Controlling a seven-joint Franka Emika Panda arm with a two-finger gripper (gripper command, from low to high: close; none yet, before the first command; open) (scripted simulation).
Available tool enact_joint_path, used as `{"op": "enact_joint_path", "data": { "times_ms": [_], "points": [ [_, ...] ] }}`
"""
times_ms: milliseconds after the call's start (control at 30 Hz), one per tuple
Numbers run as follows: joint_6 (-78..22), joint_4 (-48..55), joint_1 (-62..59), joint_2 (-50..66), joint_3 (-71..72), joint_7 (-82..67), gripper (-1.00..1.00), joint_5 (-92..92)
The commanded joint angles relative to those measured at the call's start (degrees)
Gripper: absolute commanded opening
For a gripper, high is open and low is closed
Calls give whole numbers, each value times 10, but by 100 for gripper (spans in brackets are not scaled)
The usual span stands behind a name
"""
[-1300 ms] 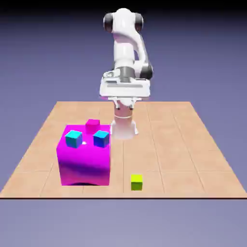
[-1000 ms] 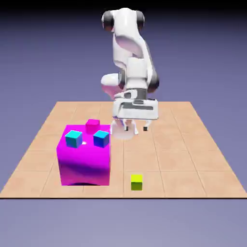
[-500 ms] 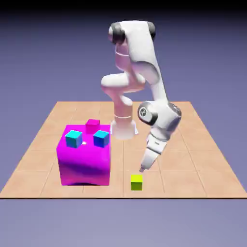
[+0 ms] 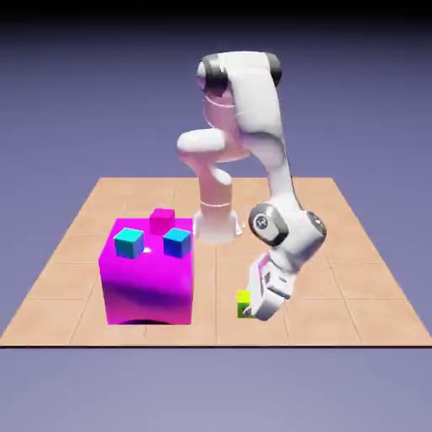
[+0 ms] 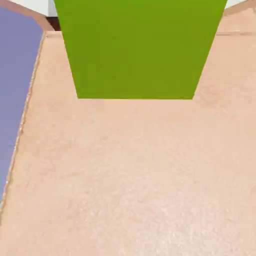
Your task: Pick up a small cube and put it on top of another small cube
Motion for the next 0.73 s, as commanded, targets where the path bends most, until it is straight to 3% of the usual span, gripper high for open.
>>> {"op": "enact_joint_path", "data": {
  "times_ms": [0,400,567,600,700],
  "points": [
    [-25,5,0,-20,-12,-8,-100,8],
    [-310,60,6,-255,-148,-107,-100,122],
    [-214,-17,-12,-239,-168,-90,-100,101],
    [-214,-17,-12,-239,-168,-90,100,101],
    [-264,23,-3,-247,-158,-99,100,112]
  ]
}}
